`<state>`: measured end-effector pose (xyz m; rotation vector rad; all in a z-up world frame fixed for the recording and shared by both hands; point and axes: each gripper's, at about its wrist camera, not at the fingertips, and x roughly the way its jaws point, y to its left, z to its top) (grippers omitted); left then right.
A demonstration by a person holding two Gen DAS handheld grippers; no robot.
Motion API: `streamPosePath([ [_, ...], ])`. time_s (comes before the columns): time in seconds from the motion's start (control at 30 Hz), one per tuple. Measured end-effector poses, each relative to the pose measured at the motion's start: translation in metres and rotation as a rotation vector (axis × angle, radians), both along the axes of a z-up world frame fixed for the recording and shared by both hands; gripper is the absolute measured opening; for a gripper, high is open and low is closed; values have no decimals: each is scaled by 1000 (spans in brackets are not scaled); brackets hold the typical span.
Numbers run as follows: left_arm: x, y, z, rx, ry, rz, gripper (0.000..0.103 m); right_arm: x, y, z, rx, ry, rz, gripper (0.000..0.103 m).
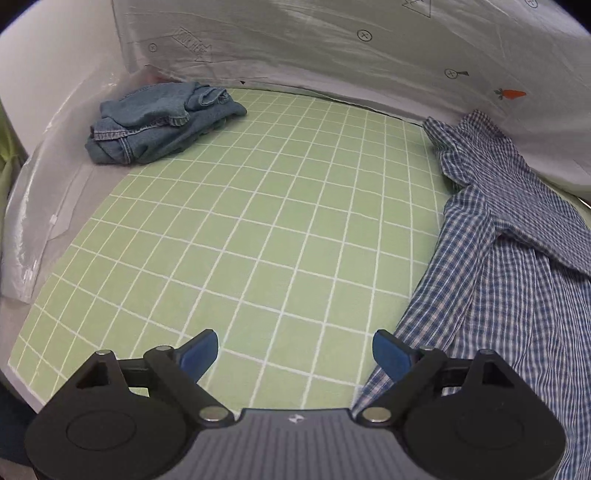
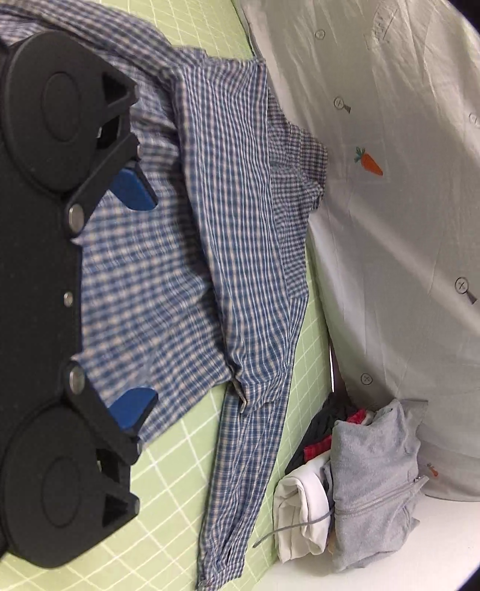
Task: Fold clothes
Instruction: 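Withdraw both open grippers from the folded shirt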
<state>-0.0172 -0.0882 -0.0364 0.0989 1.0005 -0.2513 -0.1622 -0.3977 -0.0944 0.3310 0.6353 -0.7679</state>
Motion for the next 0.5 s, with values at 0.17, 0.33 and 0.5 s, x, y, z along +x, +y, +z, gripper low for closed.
streamPosePath([
  [0.17, 19, 41, 5, -29, -14, -154, 91, -4, 89, 7, 20, -23, -18, 103],
  [0.33, 33, 74, 9, -20, -22, -221, 91, 17, 175, -4, 84, -3, -51, 103],
  [0.5, 34, 98, -2, -32, 6, -277, 91, 43, 243, -19, 110, 36, 0, 103],
])
